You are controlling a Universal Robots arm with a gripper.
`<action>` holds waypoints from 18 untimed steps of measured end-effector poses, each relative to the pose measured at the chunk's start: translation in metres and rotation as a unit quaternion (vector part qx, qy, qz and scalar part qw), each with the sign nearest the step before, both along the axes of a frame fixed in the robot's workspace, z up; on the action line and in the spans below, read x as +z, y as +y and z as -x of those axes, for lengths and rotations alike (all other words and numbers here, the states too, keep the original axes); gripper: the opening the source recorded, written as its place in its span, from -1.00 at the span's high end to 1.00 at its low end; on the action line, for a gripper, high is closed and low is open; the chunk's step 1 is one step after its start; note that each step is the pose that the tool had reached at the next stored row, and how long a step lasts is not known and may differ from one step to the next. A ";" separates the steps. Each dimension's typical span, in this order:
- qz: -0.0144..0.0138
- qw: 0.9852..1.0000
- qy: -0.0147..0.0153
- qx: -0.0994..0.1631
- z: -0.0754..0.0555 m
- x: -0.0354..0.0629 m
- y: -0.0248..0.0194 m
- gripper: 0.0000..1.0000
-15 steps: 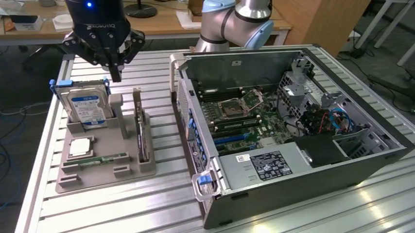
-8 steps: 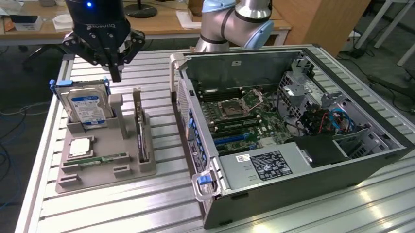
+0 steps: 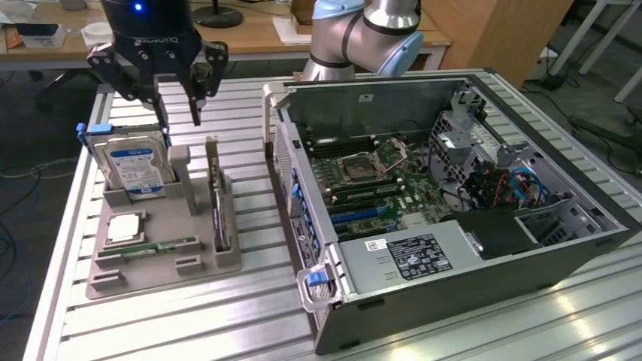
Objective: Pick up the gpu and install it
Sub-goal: 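Pick up the gpu and move the gpu toward the slot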
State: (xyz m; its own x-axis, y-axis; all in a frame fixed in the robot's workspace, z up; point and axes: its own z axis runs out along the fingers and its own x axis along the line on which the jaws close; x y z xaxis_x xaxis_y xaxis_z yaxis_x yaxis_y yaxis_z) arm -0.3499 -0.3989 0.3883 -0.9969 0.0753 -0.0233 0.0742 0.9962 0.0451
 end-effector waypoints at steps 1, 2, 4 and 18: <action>0.000 1.000 0.000 0.001 0.000 0.0000 0.0000 0.07; 0.000 1.000 0.000 0.006 0.000 0.0000 0.0000 0.07; 0.000 1.000 0.000 0.018 0.000 -0.0001 0.0001 -0.06; 0.001 0.999 0.001 0.034 -0.004 -0.0218 -0.0007 -0.06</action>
